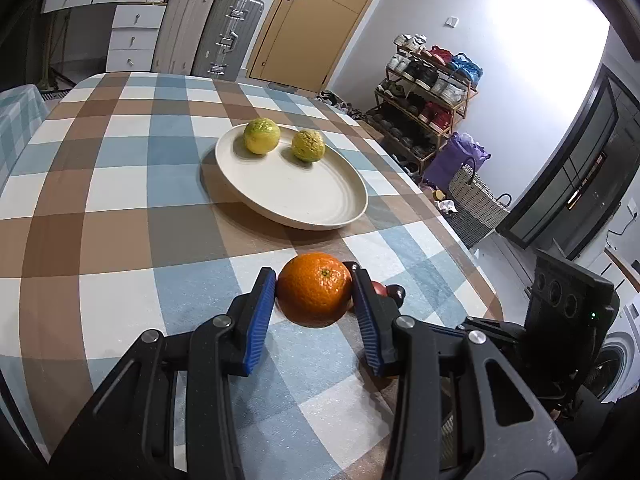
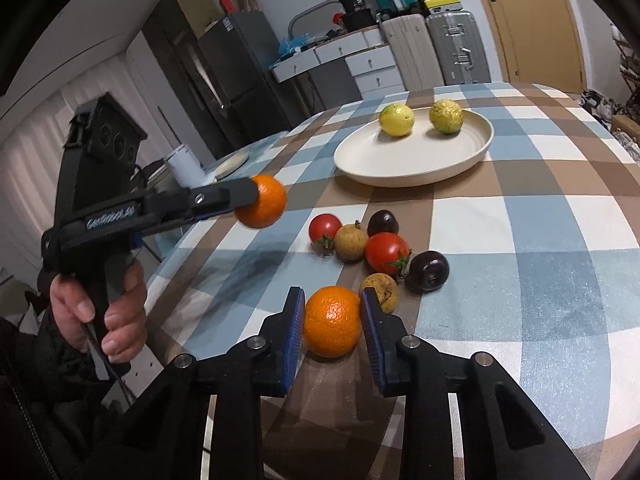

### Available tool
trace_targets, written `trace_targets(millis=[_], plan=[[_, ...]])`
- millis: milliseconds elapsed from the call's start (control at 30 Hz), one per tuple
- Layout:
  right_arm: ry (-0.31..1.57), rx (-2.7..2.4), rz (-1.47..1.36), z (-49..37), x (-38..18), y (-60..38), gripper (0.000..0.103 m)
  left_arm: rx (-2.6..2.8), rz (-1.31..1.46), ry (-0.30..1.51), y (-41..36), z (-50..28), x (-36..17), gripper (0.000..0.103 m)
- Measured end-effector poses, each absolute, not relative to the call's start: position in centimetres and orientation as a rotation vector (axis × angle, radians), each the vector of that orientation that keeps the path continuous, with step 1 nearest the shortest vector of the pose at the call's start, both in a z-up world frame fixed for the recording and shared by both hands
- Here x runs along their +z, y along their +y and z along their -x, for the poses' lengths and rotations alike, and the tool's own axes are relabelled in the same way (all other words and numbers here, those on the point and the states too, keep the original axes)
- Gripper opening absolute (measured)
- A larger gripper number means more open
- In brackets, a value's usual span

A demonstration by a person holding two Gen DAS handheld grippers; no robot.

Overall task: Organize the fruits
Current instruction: 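Carry both oranges onto the plate beside the citrus and open both grippers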

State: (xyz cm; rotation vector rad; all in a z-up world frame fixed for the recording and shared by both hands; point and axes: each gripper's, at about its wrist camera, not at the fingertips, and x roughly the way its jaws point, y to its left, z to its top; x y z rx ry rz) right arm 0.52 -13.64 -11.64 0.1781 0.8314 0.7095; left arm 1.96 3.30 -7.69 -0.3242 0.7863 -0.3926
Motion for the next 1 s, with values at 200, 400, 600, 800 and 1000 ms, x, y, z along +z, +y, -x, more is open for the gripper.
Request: trace_targets(millis=[200,400,600,800,1000], plan=[[0.856,0.711,-0.19,-0.7,-11.9,-13.6,0.032,-0.38,0.329,0.789,3.6,-2.2,-7.9,0.036],[0.882,0.735,-0.172,-0.4,-12.5,-12.5,0.035,-0.38,0.327,0.783,3.7,-2.3,-7.8,0.036],[0.899,0.753,-0.223,-0.9,-12.6,-13.0,0.034,-0.376,0.313,0.776,3.8,-2.6,-7.4,0.036],[0.831,0.789,-0.307,-2.2,-10.8,-14.3,0.033,-0.375,0.287,0.762,3.8,-4.7,-6.4,0.037],[0.751,0.797,-0.332,-6.6,-7.7,-15.0,0.033,-0.356,0.28,0.759,4.2,-9.2,-5.9,0.037]])
